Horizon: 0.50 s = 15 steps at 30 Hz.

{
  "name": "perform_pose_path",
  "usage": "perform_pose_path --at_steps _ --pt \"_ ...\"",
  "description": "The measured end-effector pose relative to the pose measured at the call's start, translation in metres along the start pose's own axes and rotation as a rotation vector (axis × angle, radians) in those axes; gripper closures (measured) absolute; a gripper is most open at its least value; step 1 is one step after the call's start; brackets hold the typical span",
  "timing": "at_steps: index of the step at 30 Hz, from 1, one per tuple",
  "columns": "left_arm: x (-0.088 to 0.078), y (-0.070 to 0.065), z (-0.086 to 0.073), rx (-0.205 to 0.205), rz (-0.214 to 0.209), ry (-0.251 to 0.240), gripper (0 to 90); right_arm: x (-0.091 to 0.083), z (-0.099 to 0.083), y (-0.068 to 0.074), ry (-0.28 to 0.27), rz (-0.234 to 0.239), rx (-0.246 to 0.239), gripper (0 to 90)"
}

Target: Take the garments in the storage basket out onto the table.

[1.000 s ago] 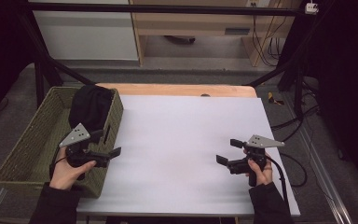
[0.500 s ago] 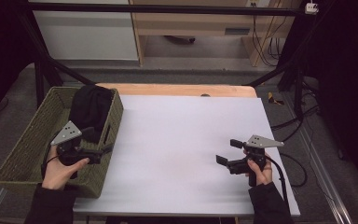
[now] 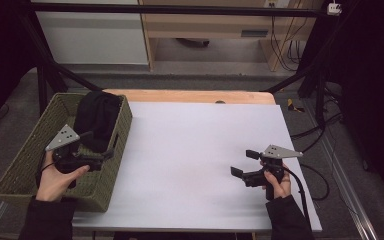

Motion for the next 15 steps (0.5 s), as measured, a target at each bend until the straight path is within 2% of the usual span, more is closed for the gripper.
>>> perform_pose_path --at_steps 6,11,15 --pt "-0.008 0.004 0.007 0.024 0.03 0.019 0.2 -0.001 0.001 0.0 -0.003 -0.002 -0.001 3.8" --pt "-0.017 0.009 0.019 0.043 0.059 0.034 0.2 -0.002 0.001 -0.001 -0.006 -0.003 0.001 3.8" --pt "-0.019 0.021 0.029 0.045 0.093 0.049 0.2 -0.002 0.001 -0.001 -0.007 -0.005 0.001 3.8"
Point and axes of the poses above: each handheld gripper's, and its own axes: x roughly forward along the jaws, z roughly out of its top, y roughly to its left, the point moved 8 cm from there along x, roughly forward along the jaws, and after that the axes turned 2 degrees about -x, right-handed, at the moved point
